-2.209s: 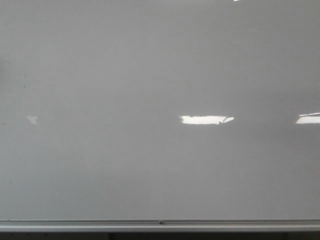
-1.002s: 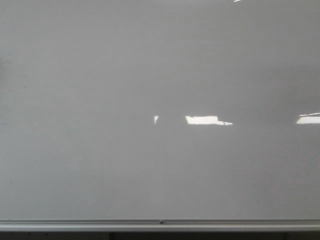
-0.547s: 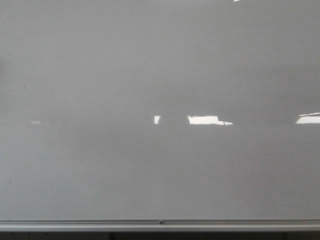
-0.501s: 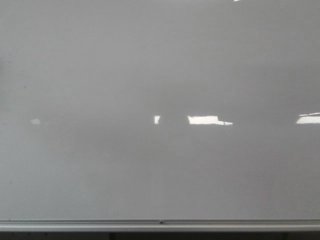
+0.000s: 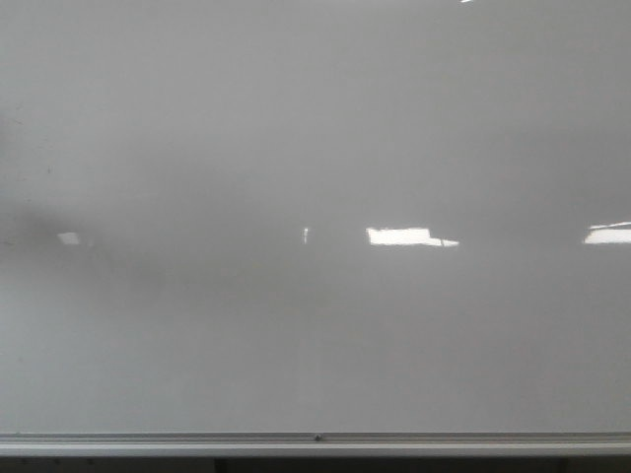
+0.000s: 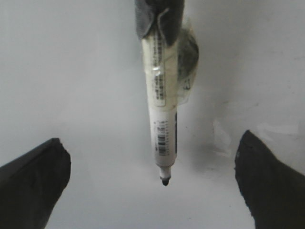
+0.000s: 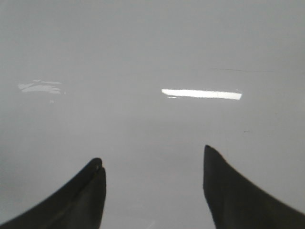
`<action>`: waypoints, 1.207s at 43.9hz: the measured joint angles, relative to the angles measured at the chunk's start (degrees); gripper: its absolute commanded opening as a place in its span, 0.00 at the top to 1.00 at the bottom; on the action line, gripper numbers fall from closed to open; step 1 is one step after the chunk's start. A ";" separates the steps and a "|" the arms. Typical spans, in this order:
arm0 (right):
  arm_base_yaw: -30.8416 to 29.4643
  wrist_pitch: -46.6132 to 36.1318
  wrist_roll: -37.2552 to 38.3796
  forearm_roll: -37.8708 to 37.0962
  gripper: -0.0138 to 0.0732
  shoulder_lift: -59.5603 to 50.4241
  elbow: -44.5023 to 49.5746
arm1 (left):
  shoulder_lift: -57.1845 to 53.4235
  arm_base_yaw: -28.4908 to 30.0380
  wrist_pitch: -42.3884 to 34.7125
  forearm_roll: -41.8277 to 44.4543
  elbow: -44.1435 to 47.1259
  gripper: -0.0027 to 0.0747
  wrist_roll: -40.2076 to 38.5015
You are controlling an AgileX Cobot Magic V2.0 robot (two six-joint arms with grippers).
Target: Write number 4 on whiteboard
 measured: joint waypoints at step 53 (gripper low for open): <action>0.00 0.00 0.00 0.00 0.30 0.00 0.00 | 4.33 -1.90 1.15 1.11 -2.37 0.99 0.00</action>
